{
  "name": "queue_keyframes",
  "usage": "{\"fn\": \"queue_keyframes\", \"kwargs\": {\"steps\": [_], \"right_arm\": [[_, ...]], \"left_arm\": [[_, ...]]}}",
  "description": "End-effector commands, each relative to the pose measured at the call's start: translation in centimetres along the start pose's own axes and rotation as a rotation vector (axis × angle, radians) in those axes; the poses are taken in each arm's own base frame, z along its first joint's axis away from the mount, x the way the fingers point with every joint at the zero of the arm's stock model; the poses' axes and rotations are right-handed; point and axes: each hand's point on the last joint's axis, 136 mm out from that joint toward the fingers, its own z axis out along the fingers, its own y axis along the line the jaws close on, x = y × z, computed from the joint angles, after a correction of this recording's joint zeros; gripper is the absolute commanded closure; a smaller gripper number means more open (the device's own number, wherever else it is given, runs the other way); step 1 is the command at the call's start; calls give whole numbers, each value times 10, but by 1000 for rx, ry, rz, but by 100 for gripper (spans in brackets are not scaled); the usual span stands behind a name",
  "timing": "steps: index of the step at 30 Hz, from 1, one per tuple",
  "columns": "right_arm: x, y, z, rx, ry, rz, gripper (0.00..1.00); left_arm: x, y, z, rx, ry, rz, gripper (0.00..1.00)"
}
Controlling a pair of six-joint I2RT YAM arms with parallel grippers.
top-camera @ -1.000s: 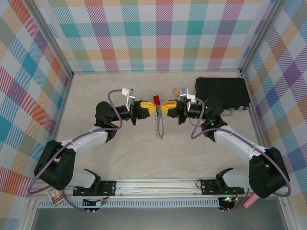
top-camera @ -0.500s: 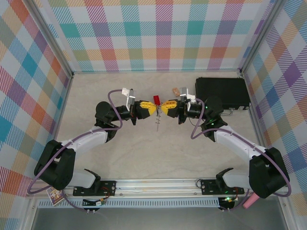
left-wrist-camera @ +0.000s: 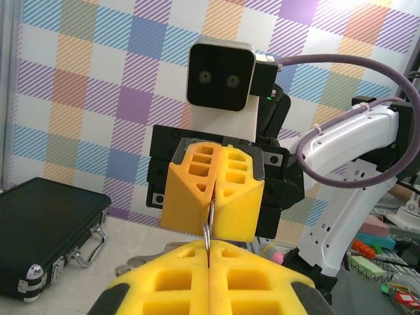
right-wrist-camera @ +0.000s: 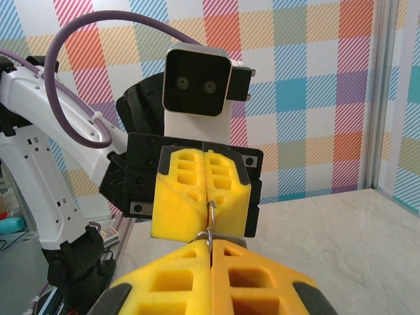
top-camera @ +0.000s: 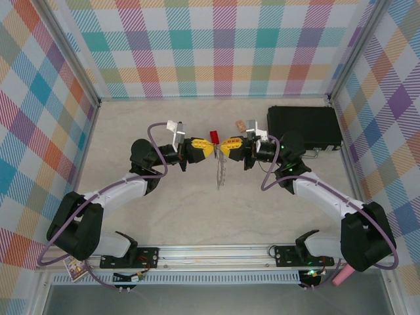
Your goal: Put the keys on the keyring
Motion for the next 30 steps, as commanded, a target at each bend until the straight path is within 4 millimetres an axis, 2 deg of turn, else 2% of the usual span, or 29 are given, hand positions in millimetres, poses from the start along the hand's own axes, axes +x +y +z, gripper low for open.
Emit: {"fn": "queue_keyframes", "kwargs": {"steps": [1, 30], "right_arm": [[-12, 1, -2, 30, -30, -47, 100], [-7, -7, 3, 26, -8, -3, 100]], "left_arm": [[-18, -14, 0, 45, -22, 90, 100], [-18, -19, 1, 83, -18, 77, 100]]}}
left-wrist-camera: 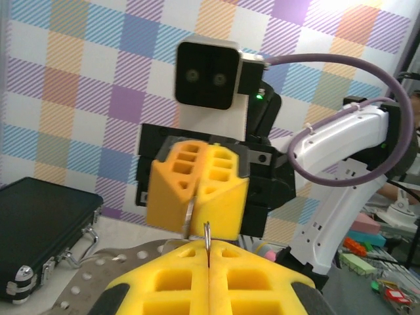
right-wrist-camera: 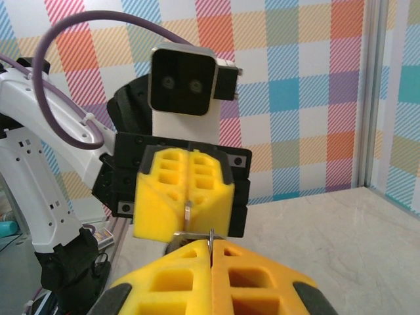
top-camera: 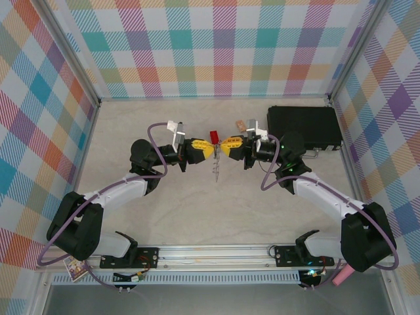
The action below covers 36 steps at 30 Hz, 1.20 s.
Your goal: Put the keys on the keyring
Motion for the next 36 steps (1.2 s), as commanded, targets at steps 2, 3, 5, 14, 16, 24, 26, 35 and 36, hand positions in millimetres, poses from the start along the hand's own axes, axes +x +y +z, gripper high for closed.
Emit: {"fn": "queue_keyframes", "kwargs": {"steps": [2, 3, 5, 14, 16, 24, 26, 35, 36], "right_arm": [[-8, -2, 2, 4, -16, -17, 100], [-8, -2, 2, 1, -16, -18, 100], [-8, -1, 2, -5, -15, -18, 100], [-12, 6, -1, -9, -12, -38, 100], [-13, 7, -2, -3, -6, -47, 100], [-14, 12, -1, -28, 0, -51, 100], [-13, 13, -1, -36, 4, -50, 100], [-12, 19, 2, -65, 13, -50, 100], [-11, 19, 3, -65, 13, -50, 100]], "left_arm": [[-17, -14, 2, 59, -21, 82, 100], [-17, -13, 2, 57, -21, 79, 100], [-17, -13, 2, 56, -22, 81, 100], [-8, -5, -1, -4, 22, 113, 100], [-4, -3, -2, -25, 46, 131, 100], [-7, -6, -4, -38, 47, 157, 100], [-8, -6, -4, -37, 48, 156, 100], [-8, -5, -4, -42, 47, 151, 100], [-9, -5, -4, -44, 45, 151, 100]]}}
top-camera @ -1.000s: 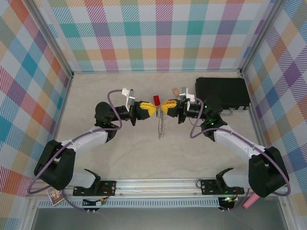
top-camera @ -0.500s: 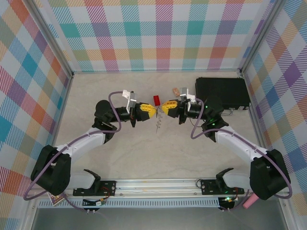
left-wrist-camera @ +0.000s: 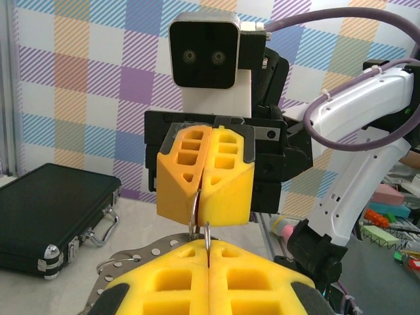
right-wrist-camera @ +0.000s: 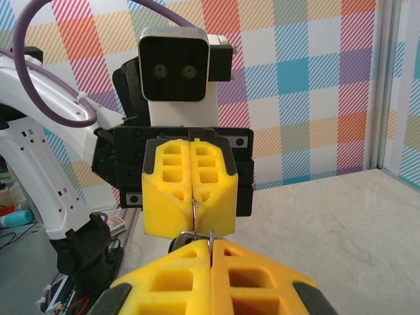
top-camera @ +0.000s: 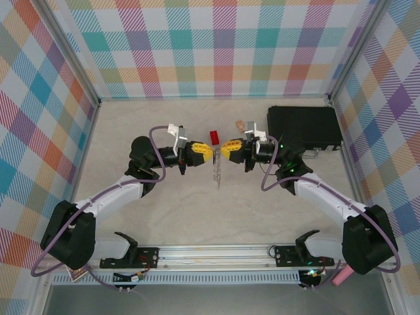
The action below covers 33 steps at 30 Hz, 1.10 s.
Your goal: Put the keys on the keyring
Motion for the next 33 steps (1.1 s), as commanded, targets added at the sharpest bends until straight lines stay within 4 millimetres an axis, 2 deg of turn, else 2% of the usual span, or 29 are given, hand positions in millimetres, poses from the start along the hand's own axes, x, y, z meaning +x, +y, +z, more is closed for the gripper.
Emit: {"fn": "queue_keyframes", "kwargs": {"steps": [1, 33], "right_arm": [[-21, 11, 2, -37, -31, -86, 100], [-21, 13, 3, -43, -36, -95, 100]], "left_arm": [[-21, -4, -1, 0, -33, 74, 100], [-23, 0, -4, -38, -43, 78, 100]]}}
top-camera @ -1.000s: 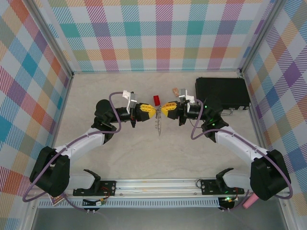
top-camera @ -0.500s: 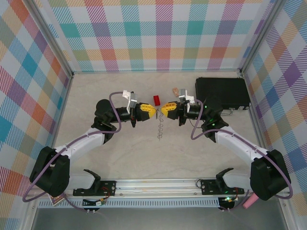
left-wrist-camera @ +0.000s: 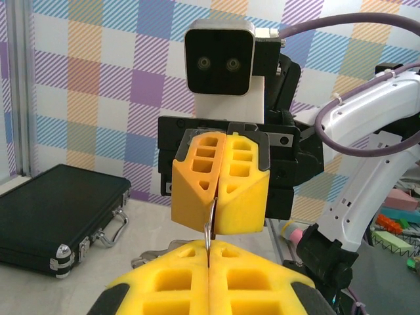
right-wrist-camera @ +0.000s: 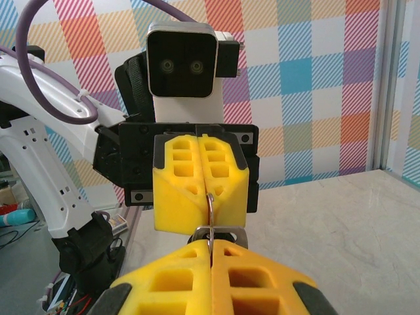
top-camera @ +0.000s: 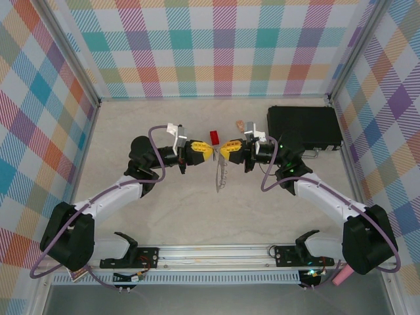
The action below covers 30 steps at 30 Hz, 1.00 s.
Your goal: Put the keys on the keyring
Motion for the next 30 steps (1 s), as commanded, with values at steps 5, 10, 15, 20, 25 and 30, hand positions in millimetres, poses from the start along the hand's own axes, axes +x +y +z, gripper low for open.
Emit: {"fn": "queue_keyframes", "kwargs": {"steps": [5, 10, 15, 20, 25, 30], "right_arm": [[-22, 11, 2, -35, -39, -91, 100], [-22, 11, 2, -36, -40, -91, 100], [-22, 10, 3, -34, -39, -88, 100], [-22, 10, 3, -30, -41, -90, 100], [-22, 9, 2, -22, -43, -90, 100], [-22, 8, 3, -19, -43, -88, 100]], "left_arm": [[-19, -5, -1, 12, -29, 68, 100], [-17, -5, -1, 17, -26, 64, 100], [-17, -7, -1, 31, -24, 59, 100], [-17, -8, 0, 42, -24, 54, 100], [-16, -8, 1, 50, -22, 50, 100], [-15, -10, 2, 58, -19, 46, 100]]}}
